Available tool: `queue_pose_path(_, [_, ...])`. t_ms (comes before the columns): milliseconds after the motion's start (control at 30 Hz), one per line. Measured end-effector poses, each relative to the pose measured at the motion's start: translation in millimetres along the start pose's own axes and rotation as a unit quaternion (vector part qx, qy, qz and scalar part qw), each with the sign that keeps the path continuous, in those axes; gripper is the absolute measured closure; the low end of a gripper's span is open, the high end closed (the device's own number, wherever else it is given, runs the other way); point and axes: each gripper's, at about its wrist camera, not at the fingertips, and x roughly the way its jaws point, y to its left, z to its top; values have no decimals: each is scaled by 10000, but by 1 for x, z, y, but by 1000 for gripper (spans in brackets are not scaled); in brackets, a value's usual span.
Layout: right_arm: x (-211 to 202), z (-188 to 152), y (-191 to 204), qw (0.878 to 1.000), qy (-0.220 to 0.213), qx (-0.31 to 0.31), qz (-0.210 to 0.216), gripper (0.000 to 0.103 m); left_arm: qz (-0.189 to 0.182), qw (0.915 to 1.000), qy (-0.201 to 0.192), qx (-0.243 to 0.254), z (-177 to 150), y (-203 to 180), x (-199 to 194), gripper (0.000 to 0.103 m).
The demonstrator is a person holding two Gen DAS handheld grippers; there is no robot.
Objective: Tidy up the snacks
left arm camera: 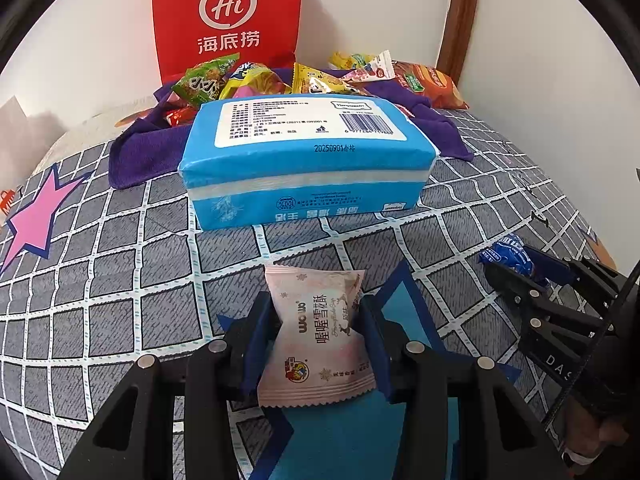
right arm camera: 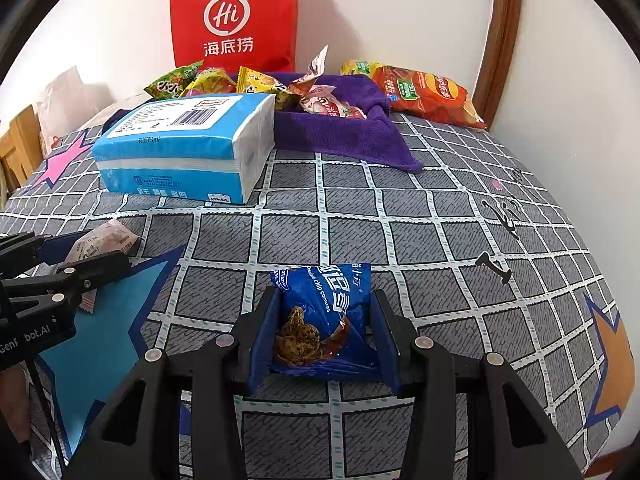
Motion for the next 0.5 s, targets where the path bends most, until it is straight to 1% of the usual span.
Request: queue_pose_path(500, [-1, 0, 0, 10000, -12, 14, 27, 59, -71, 9999, -16, -87, 0, 1, -1, 62])
